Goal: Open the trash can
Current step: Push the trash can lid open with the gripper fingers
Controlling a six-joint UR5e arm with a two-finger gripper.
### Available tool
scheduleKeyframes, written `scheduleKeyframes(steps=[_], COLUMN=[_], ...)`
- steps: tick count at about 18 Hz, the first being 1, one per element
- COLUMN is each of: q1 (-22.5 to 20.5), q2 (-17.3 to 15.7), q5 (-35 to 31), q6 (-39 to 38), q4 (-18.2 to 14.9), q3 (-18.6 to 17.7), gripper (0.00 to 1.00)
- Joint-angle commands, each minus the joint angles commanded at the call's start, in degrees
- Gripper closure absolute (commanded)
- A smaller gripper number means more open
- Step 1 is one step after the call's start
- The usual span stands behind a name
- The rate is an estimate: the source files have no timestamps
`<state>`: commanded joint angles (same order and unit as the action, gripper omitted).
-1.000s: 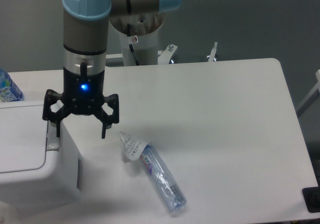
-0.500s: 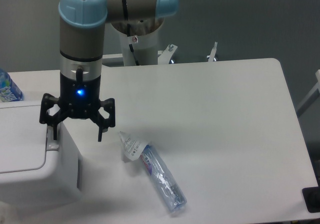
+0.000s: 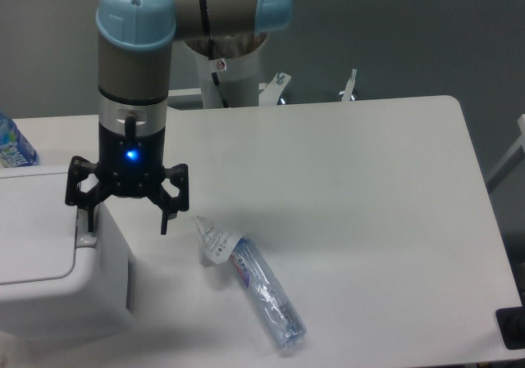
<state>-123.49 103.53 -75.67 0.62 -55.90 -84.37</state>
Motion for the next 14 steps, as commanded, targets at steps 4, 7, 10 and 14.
scheduleKeyframes(steps=[4, 7, 10, 14], q1=[0.0, 0.0, 0.0, -1.4], q2=[0.2, 0.2, 0.2, 0.4], q5=[-0.1, -0.1, -0.2, -6.7], q6=[0.0, 0.0, 0.0, 1.8], q4=[-0.1, 0.0, -0.1, 0.3], q3=[0.0, 0.1, 2.4, 9.1], gripper=[0.0, 0.0, 0.0, 0.0])
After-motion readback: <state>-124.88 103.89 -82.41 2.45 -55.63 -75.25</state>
